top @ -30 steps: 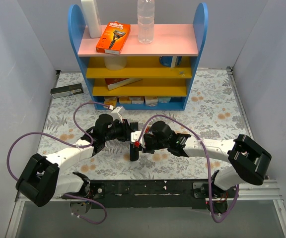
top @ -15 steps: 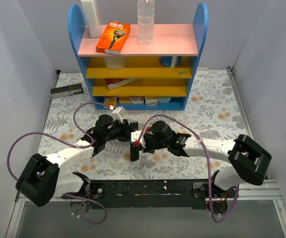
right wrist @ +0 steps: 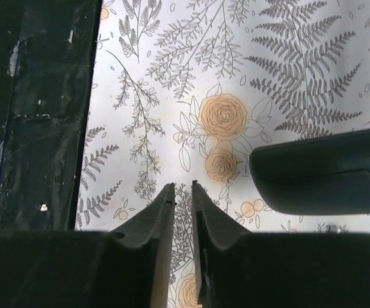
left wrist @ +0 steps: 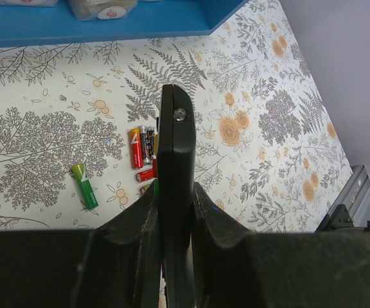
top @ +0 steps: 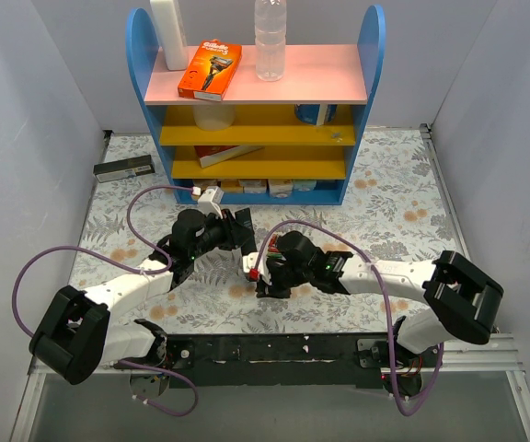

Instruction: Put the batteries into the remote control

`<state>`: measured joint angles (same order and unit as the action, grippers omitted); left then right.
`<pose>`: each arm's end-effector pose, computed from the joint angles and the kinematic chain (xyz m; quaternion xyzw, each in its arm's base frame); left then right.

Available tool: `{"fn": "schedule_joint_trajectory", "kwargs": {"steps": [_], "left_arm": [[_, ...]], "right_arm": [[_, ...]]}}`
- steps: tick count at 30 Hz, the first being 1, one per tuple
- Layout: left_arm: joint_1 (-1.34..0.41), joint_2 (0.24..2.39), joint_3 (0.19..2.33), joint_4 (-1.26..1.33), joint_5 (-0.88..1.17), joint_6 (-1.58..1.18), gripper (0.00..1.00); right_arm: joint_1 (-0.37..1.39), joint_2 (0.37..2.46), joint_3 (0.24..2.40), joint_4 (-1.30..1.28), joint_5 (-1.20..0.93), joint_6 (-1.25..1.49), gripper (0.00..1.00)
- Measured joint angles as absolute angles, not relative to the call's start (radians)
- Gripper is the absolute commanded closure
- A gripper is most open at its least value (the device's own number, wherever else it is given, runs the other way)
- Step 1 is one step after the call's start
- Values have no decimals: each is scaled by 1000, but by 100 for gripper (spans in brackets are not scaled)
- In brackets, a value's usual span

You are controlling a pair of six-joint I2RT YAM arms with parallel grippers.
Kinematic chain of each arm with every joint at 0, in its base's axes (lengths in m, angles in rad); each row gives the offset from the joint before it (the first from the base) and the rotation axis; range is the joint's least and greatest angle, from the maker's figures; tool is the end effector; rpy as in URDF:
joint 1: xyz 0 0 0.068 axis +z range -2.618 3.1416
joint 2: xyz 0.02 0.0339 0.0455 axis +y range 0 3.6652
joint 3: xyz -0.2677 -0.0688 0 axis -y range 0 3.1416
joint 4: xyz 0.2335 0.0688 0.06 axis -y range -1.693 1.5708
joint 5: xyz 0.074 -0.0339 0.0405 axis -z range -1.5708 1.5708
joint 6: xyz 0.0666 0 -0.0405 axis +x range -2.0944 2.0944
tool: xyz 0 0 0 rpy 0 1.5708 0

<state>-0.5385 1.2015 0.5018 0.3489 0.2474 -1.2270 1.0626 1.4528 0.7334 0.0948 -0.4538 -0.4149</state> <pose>0.2241 -0.1529 0.2111 -0.2080 0.7895 -0.5034 0.2829 0.1264 0.2870 0.1923 -0.6598 0.5722 0.3311 0.3572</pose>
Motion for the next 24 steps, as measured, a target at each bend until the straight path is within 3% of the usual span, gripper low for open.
{"fn": "schedule_joint_trajectory", "kwargs": {"steps": [4,7,9,24], "left_arm": [[-538,1201,502,351,258,-1219,100],[-538,1201,502,349,280,-1215,100],[-538,1200,502,347,296,-1214,100],[-538,1166,502,312,361,-1229,100]], "right_arm": [[1062,1423,710,97,-411,-394,42],[1061,1371,700,105,-366,-392,25],[1061,1330,695,117,-337,-397,19],[1061,1340,702,156,-286,-465,15]]}}
